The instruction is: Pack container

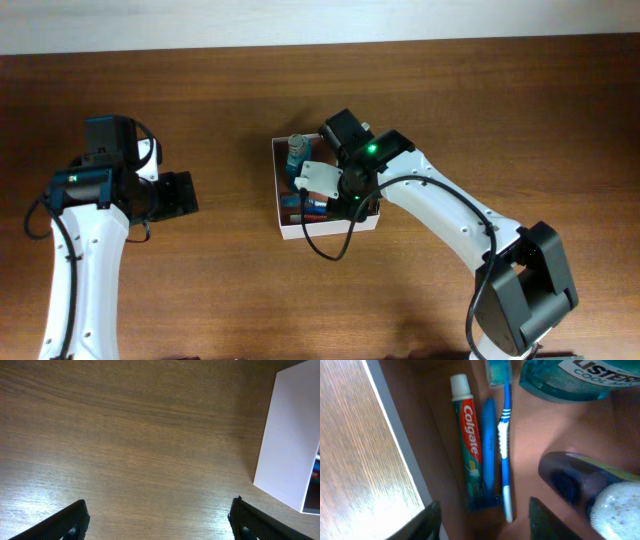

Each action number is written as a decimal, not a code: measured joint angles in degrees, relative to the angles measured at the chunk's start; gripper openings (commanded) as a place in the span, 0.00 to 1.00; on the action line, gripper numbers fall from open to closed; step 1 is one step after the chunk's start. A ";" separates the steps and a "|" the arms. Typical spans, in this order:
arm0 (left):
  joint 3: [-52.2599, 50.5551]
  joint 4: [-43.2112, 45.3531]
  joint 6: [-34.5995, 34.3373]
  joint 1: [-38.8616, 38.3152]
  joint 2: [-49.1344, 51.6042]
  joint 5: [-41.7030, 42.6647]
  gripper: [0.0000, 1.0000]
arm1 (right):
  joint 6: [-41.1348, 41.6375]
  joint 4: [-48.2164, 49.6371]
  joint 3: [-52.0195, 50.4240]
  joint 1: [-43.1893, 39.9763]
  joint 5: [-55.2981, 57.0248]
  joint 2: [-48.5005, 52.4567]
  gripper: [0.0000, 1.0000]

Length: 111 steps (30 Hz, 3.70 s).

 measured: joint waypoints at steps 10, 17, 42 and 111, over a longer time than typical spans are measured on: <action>0.00 0.81 0.96 -0.33 0.00 0.00 0.90 | 9.68 3.19 -0.13 -2.29 7.21 -8.63 0.56; 0.00 7.45 6.56 -7.08 0.00 0.00 0.99 | 27.67 6.60 0.04 -20.85 9.92 -22.49 0.99; -7.87 14.25 10.29 -10.84 -17.40 0.83 0.99 | 43.98 0.24 -12.52 -39.21 6.75 -46.12 0.99; -26.10 12.66 5.70 -10.84 -56.57 1.51 0.99 | 40.09 51.58 -82.86 -35.19 3.93 -105.13 0.99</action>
